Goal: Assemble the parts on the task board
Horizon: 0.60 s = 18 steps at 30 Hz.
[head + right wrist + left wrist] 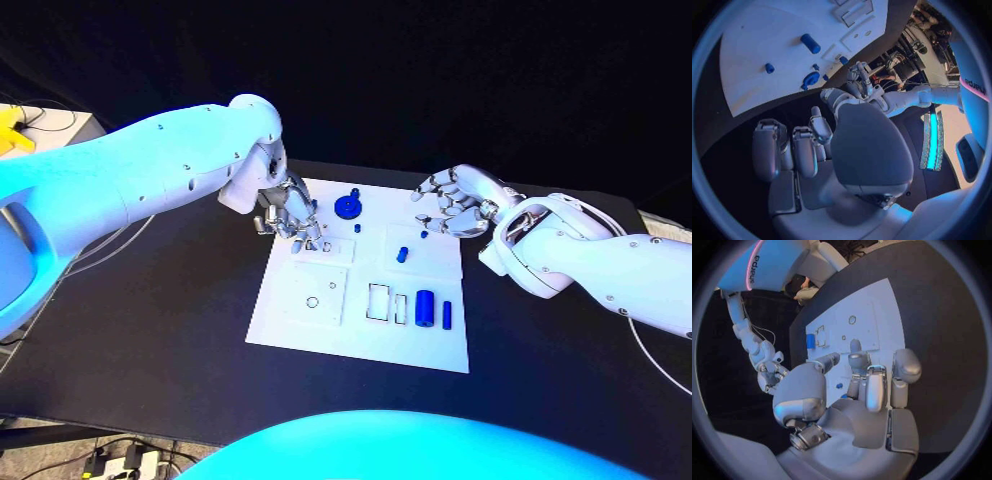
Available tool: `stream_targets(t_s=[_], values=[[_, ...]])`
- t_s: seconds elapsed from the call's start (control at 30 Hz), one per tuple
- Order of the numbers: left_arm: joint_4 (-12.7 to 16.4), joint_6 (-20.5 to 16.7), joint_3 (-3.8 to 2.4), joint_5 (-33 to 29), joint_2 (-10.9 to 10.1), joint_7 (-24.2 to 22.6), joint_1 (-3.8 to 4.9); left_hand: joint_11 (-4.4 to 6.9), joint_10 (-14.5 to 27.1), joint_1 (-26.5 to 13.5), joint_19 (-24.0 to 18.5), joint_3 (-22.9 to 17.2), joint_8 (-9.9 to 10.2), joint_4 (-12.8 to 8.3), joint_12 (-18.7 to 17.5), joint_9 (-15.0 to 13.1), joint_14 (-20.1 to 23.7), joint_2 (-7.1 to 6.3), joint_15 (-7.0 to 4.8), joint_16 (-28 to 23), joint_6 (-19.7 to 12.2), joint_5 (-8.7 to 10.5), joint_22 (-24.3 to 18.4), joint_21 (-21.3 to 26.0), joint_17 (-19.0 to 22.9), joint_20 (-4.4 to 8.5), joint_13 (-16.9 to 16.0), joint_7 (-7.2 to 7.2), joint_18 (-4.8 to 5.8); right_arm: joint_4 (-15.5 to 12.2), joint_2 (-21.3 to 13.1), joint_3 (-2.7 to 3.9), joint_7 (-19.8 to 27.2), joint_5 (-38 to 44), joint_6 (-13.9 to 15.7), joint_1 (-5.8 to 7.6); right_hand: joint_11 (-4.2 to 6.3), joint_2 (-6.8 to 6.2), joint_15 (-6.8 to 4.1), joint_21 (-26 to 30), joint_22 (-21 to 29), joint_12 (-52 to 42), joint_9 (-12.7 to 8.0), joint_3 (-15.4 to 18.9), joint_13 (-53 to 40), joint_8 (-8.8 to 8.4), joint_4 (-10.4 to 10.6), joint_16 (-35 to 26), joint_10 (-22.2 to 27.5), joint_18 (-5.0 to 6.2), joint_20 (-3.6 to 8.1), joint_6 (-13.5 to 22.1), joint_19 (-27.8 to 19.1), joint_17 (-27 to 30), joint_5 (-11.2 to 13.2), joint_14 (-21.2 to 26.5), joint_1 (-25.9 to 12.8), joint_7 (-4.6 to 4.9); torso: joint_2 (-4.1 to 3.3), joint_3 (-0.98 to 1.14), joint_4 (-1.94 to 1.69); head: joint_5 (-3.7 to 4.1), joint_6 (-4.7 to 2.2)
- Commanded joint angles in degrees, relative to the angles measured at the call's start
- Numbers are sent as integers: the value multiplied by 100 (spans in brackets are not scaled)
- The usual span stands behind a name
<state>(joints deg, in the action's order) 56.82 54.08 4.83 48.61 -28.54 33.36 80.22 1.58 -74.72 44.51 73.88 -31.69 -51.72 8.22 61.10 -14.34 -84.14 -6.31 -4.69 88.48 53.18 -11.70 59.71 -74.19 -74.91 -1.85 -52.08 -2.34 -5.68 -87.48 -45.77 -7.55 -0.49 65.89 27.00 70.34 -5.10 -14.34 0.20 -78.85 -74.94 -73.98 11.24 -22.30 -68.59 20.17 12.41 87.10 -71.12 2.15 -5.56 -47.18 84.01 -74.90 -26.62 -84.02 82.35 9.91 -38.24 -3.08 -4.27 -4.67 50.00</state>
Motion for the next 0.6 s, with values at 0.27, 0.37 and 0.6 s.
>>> stream_targets(t_s=[0.27, 0.37, 0.6], values=[[810, -171, -138, 383, -452, -175, 61, -123, 636, 476, -409, 159, 102, 37, -658, 28, -290, 78, 102, -413, -379, -64, -677, 472, -660, -71, 797, -135, -166, 34, -30, 0, 26, 22, 15, -30, 13, -67, 23, 19, -726, 37, -9, -32, 5, -31, -13, -26, 32, 54, -52, 23, 146, -964, 29, -432, -8, 11, 21, 0, 1, 0, 0], [1123, -674, -156, 499, -680, -266, 66, -234, 1123, 812, -770, 39, 188, -41, -1031, 57, -66, 177, 193, -796, -679, -86, -1310, 923, -160, -157, 1257, -256, -279, 39, -46, 0, 29, 19, 29, -35, 11, -67, 25, 14, -731, 31, -9, -35, -1, -31, -14, -27, 26, 52, -53, 24, 148, -961, 32, -431, -17, 11, 10, 1, 0, -4, 0], [1943, -2772, -157, 797, -1194, -532, 39, -563, 2111, 1562, -1551, -285, 508, -282, -1434, 205, 1097, -139, 489, -2505, -1677, -74, -2655, 2142, 1875, -424, 1675, -604, -477, 39, -92, 0, 24, 14, 68, -38, 5, -82, 31, 117, -662, 83, -14, -35, 65, -40, -12, -56, 95, 76, -59, 44, 105, -913, 17, -415, -53, 17, 12, -9, -24, 39, 0]])
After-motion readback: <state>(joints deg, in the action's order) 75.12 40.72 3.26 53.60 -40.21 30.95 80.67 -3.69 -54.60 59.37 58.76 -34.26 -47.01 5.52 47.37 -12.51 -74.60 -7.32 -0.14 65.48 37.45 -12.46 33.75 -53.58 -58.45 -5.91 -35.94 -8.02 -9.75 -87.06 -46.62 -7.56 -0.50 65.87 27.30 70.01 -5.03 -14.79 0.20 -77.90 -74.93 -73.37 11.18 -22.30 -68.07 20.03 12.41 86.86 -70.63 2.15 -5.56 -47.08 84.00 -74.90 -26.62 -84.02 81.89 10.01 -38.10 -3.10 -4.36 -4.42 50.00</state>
